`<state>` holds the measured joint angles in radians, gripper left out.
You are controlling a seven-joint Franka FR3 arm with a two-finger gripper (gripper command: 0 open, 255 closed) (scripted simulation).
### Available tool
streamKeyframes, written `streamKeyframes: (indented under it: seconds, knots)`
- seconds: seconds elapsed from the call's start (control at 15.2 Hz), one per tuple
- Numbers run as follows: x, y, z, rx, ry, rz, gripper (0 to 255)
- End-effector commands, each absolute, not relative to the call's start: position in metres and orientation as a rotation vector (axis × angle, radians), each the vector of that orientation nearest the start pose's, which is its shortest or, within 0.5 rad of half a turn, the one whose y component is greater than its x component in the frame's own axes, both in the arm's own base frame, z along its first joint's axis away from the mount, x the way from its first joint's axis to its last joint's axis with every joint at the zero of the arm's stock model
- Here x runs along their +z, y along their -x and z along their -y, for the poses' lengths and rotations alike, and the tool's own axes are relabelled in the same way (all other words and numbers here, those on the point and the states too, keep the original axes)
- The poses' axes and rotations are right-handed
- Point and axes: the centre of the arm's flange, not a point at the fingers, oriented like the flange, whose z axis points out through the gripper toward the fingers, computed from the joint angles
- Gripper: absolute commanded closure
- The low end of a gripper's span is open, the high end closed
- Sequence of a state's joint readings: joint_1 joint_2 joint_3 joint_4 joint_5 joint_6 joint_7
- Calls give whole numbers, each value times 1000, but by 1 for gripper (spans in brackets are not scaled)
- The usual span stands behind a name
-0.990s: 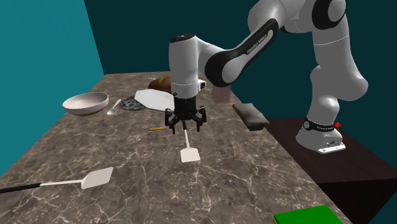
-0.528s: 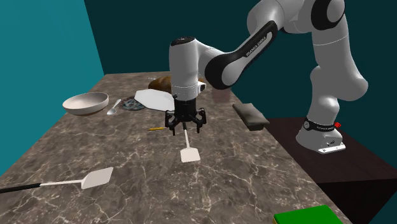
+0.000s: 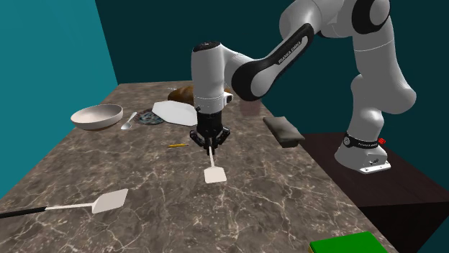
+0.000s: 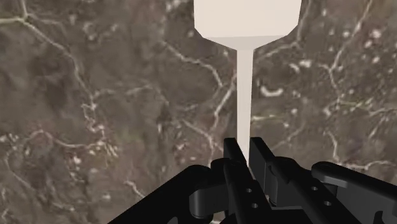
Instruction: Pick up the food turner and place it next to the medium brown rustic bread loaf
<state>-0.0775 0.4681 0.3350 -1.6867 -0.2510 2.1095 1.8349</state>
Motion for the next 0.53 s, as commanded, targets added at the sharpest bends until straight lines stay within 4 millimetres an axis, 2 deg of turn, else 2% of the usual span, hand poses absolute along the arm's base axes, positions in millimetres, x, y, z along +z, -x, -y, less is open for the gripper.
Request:
streamKeyframes:
  seconds: [0.0, 0.2, 0.46]
  knots:
    - [339, -652, -136, -79, 2353, -2146, 255]
    - [339, -652, -136, -79, 2353, -2146, 255]
    - [360, -652, -136, -79, 2353, -2146, 255]
